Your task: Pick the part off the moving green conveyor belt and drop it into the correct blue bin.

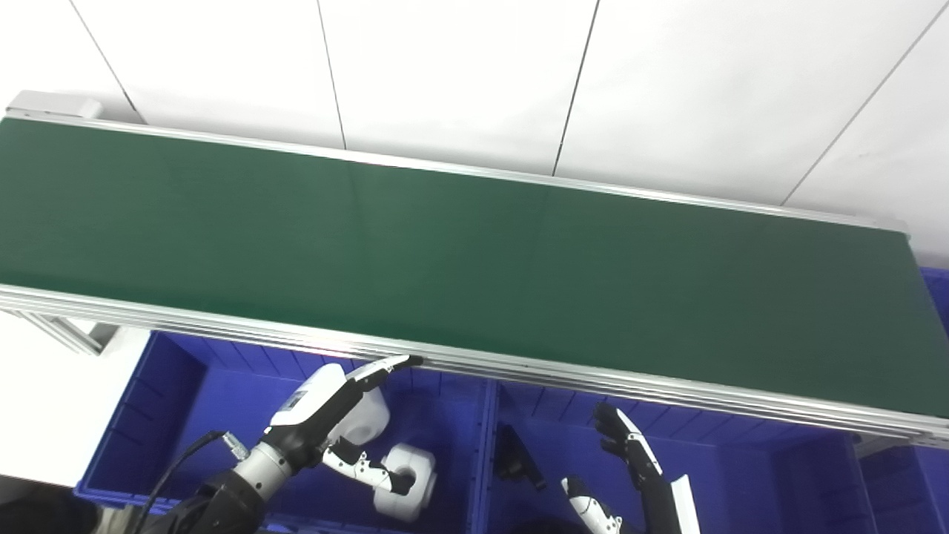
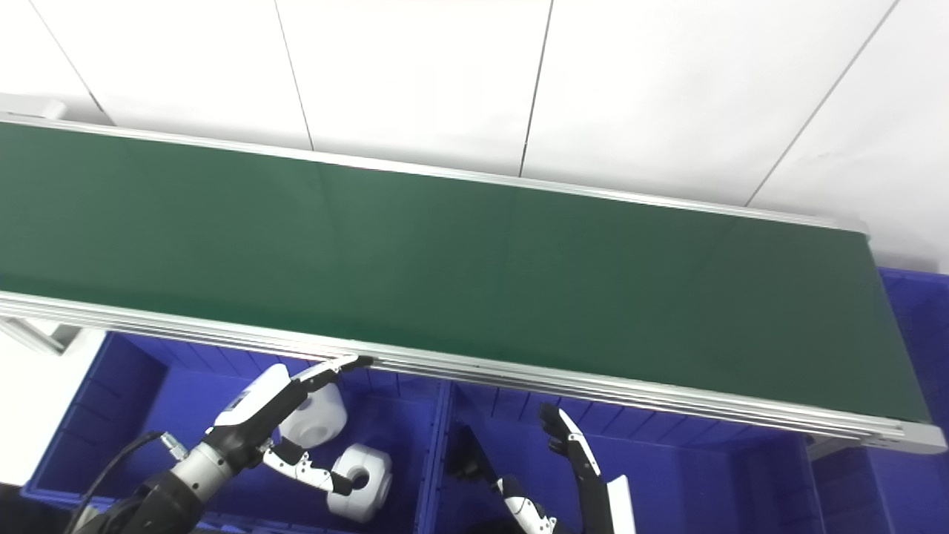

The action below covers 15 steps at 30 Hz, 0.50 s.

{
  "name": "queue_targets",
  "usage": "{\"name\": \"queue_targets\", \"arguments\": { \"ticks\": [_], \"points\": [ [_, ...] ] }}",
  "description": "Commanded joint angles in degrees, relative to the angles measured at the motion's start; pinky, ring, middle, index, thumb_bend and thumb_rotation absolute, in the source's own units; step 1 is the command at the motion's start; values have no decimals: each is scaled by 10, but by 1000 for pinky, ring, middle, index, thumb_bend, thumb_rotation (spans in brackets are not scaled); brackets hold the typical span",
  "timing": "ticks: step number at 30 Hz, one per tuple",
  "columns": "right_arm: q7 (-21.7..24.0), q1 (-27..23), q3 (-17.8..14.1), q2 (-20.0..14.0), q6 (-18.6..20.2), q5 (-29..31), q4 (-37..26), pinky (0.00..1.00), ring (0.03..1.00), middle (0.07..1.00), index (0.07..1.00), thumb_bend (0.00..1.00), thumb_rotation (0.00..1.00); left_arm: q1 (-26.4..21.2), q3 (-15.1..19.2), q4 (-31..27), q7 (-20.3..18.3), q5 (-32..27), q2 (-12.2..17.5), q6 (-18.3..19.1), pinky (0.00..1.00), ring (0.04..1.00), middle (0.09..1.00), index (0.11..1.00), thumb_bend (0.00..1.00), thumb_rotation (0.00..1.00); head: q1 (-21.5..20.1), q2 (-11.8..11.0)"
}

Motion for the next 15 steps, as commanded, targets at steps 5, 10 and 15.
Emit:
{"name": "queue_targets", "arguments": {
  "ticks": [5,10,15],
  "points": [
    [7,10,1,10,-7,-8,-39,774,846,861,878,574,533,27,-10,-81,-63,-146,18,-5,969,987,985,938,775,417,-17,8],
    [8,11,2,18,-5,-12,-47,780,842,858,873,585,535,47,-15,-113,-102,-224,20,9,910,952,976,941,801,425,-33,11],
    [5,12,2,28,-2,-27,-52,781,837,853,870,603,565,61,-12,-113,-110,-244,11,7,885,940,964,955,781,449,-61,10]
  ]
}}
